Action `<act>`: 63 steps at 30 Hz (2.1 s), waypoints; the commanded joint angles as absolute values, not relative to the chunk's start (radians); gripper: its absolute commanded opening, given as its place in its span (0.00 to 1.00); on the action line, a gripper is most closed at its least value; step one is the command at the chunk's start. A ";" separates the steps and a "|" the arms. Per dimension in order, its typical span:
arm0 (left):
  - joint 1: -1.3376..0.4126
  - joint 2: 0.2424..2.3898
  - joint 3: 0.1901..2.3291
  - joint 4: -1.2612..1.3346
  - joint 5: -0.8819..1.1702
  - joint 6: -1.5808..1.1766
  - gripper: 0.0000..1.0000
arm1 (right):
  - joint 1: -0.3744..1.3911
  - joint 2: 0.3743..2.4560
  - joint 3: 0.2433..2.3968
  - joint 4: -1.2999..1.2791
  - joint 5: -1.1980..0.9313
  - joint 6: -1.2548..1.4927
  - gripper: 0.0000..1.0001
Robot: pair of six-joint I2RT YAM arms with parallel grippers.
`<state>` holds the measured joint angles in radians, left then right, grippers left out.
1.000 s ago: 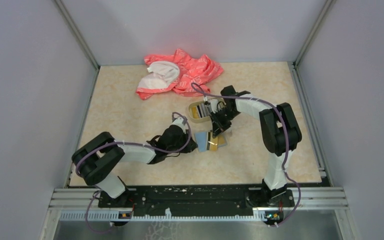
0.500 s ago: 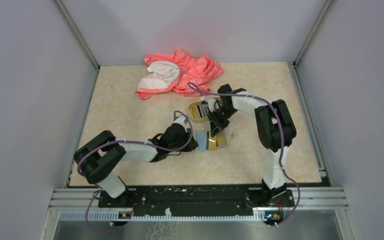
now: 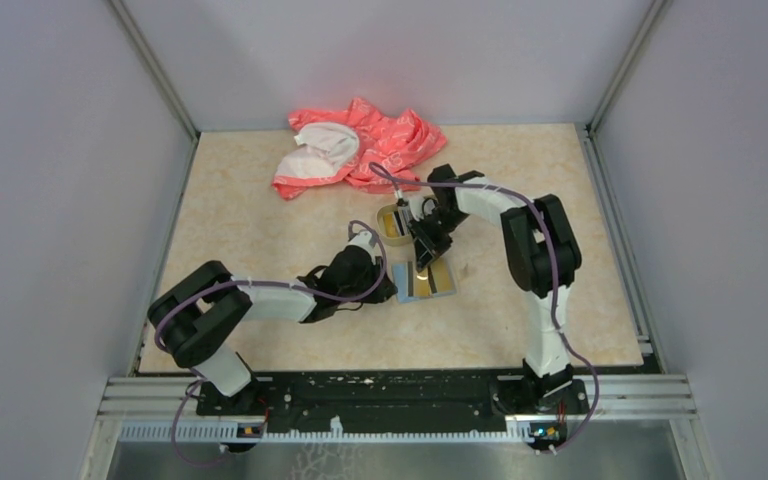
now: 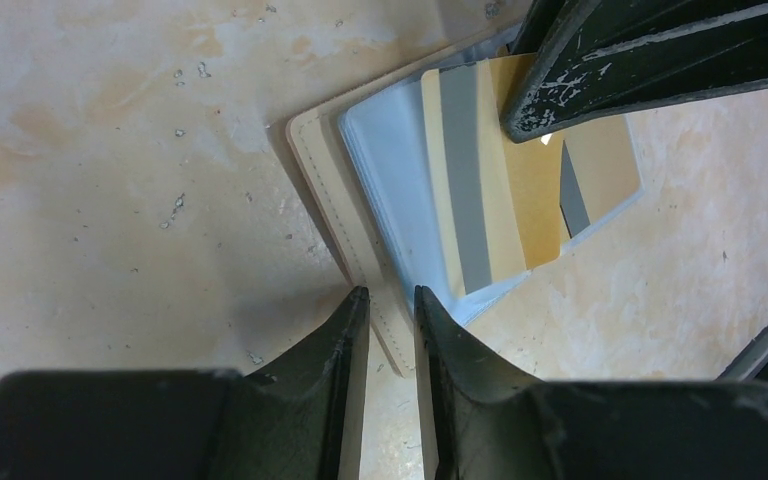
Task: Put the credit cards into the card holder
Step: Insert the credit card into the card holder.
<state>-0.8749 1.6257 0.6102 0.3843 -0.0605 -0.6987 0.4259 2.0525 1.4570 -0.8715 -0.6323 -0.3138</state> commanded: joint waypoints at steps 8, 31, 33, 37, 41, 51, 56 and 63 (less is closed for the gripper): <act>-0.873 1.636 0.628 0.414 -0.069 -0.681 0.30 | 0.466 2.102 1.529 -0.908 -0.609 -0.374 0.17; -0.862 1.513 0.523 0.501 -0.042 -0.682 0.31 | 0.474 2.172 1.623 -0.960 -0.676 -0.380 0.30; -0.862 1.460 0.495 0.509 -0.032 -0.682 0.31 | 0.474 2.160 1.621 -0.954 -0.676 -0.374 0.32; -0.862 1.387 0.448 0.525 -0.015 -0.690 0.31 | 0.472 2.121 1.603 -0.934 -0.658 -0.361 0.37; -0.864 1.361 0.414 0.571 0.042 -0.706 0.32 | 0.470 2.076 1.587 -0.913 -0.622 -0.350 0.40; -0.882 1.355 0.418 0.614 0.081 -0.716 0.31 | 0.447 2.001 1.548 -0.875 -0.608 -0.340 0.44; -0.882 1.355 0.424 0.604 0.063 -0.706 0.31 | 0.438 1.925 1.517 -0.848 -0.588 -0.343 0.44; -0.877 1.356 0.426 0.599 -0.033 -0.676 0.30 | 0.434 1.714 1.351 -0.730 -0.702 -0.460 0.32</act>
